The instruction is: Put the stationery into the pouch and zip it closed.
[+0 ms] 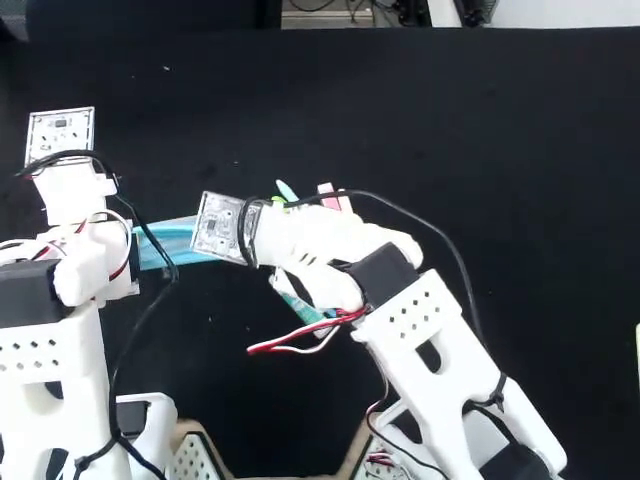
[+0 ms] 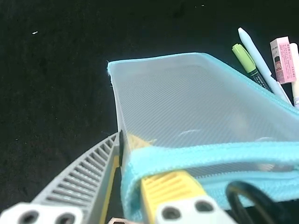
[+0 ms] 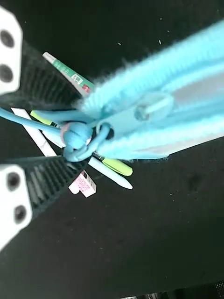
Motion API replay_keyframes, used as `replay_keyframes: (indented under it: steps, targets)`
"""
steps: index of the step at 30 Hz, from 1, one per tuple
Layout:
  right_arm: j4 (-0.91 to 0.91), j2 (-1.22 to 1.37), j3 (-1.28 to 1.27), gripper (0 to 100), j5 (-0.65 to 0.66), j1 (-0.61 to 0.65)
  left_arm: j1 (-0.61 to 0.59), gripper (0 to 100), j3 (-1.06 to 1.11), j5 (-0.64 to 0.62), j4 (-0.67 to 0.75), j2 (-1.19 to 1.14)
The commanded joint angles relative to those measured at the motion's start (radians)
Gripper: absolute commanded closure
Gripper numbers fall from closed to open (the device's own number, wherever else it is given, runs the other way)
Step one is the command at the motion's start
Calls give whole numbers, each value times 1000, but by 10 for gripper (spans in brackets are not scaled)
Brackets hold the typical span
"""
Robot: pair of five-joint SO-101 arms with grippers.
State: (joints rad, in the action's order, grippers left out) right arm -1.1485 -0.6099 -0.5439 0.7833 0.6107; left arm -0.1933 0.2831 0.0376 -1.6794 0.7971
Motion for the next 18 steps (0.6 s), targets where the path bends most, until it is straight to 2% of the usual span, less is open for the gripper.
replay_keyframes:
  steps: [1, 4, 10, 18]
  targets:
    - [-8, -39, 47, 988, 12, -18, 12, 970, 5, -2, 0, -8]
    - [-14, -51, 58, 988, 9, -23, 12, 970, 5, -2, 0, -8]
    - [-14, -157, 58, 988, 9, -118, 12, 970, 5, -2, 0, -8]
    - [-32, -219, 27, 988, 9, -140, 12, 970, 5, -2, 0, -8]
